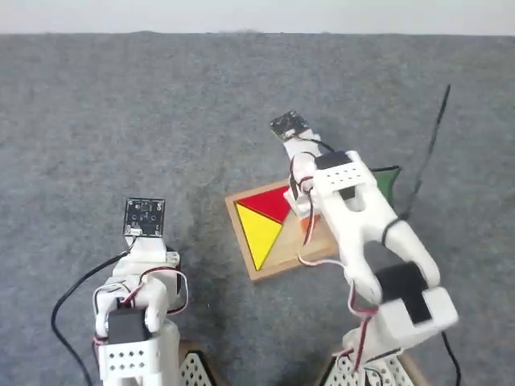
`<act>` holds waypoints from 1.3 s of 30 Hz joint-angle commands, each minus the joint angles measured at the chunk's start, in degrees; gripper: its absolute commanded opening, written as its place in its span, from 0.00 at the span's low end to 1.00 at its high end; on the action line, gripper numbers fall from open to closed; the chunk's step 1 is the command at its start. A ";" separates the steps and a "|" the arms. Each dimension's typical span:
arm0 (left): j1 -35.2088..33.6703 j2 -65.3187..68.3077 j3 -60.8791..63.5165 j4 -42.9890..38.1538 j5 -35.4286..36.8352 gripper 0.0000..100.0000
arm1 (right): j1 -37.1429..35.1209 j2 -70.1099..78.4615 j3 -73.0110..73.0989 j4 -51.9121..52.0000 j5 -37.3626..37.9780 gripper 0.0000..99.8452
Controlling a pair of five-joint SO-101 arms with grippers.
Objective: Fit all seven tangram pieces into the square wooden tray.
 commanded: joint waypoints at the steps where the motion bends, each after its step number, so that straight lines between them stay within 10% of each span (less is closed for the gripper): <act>1: -0.09 -1.05 -0.75 0.18 0.97 0.02 | 1.10 -10.95 1.93 -1.01 0.09 0.21; 18: -0.09 -1.05 -0.75 0.18 0.97 0.02 | 17.71 -9.10 5.98 -5.93 -5.80 0.21; 39: -0.09 -1.05 -0.75 0.18 0.97 0.02 | 8.84 3.74 -2.46 -10.24 -10.73 0.21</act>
